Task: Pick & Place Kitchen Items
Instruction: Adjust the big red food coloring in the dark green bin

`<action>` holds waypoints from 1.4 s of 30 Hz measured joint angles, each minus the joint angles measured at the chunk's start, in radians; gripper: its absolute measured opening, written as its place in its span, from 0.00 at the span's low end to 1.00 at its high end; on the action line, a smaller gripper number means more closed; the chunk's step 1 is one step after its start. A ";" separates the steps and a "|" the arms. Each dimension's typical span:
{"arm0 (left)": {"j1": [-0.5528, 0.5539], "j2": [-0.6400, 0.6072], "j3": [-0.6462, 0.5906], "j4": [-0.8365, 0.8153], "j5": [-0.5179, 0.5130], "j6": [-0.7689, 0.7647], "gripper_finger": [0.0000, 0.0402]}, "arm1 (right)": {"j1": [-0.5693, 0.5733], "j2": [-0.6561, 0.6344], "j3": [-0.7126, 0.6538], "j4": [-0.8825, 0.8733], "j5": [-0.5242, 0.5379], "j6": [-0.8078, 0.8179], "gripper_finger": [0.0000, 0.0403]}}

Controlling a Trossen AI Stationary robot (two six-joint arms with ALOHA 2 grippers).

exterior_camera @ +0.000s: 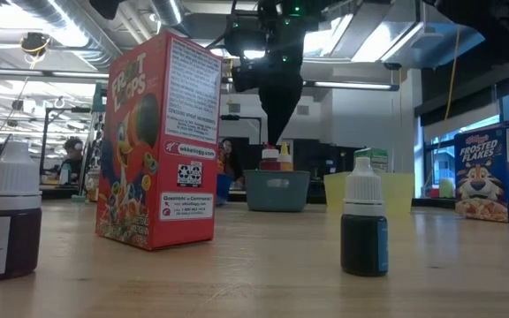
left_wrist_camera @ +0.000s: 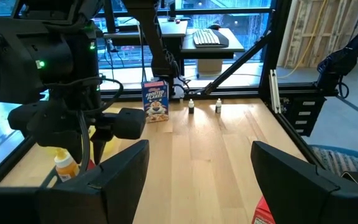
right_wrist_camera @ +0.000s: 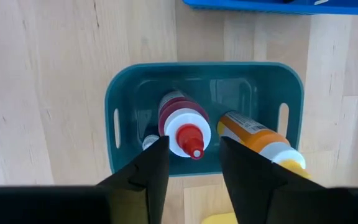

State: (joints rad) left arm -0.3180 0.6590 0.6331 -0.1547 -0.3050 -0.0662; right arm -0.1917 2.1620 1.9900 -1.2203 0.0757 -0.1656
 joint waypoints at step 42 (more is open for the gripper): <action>0.000 0.000 0.000 -0.001 0.000 0.000 0.69 | 0.000 -0.001 0.000 -0.002 0.002 -0.026 0.11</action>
State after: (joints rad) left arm -0.3180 0.6593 0.6331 -0.1555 -0.3050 -0.0662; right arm -0.1913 2.1612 1.9900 -1.2227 0.0773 -0.1921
